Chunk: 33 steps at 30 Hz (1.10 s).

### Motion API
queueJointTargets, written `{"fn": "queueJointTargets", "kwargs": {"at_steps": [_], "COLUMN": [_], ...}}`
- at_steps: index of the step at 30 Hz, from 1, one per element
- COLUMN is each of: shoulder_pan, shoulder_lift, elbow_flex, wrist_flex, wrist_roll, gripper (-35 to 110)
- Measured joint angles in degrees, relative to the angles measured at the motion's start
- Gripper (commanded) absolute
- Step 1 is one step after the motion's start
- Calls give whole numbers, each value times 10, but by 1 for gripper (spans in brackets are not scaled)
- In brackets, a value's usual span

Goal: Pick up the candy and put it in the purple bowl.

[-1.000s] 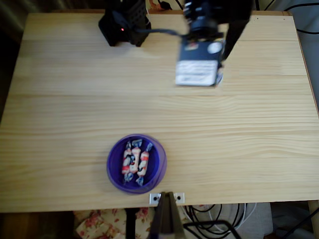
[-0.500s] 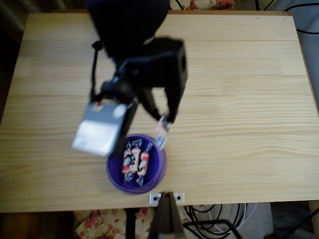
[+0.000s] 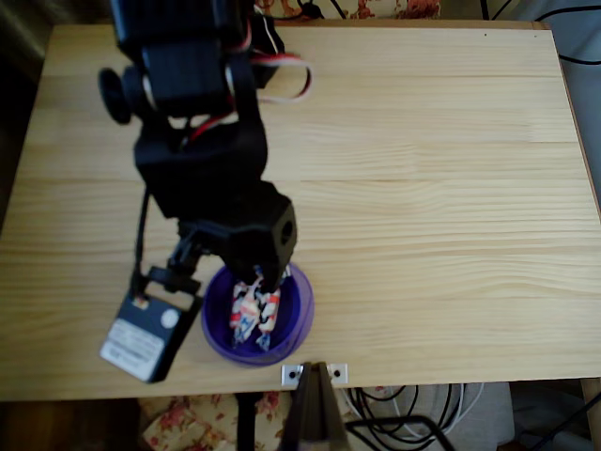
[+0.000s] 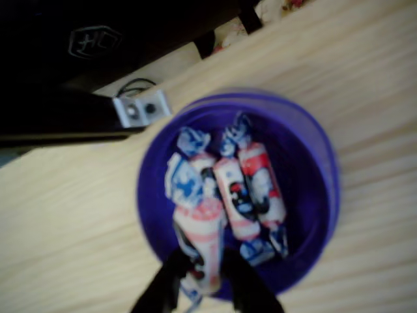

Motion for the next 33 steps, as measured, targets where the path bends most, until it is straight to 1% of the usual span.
{"fn": "queueJointTargets", "kwargs": {"at_steps": [3, 6, 9, 18, 19, 21, 25, 33], "shoulder_pan": [4, 11, 5, 5, 5, 5, 5, 5], "shoulder_lift": [-11, -22, -22, -22, -22, -17, 49, 279], "elbow_flex": [-3, -11, -26, -33, -33, -32, -11, 89], "wrist_flex": [-9, -11, -11, -10, -10, -10, 19, 76], "wrist_roll": [-1, -1, -4, -10, -10, -10, -14, -34], "gripper": [1, 9, 12, 11, 9, 0, 0, 0]}}
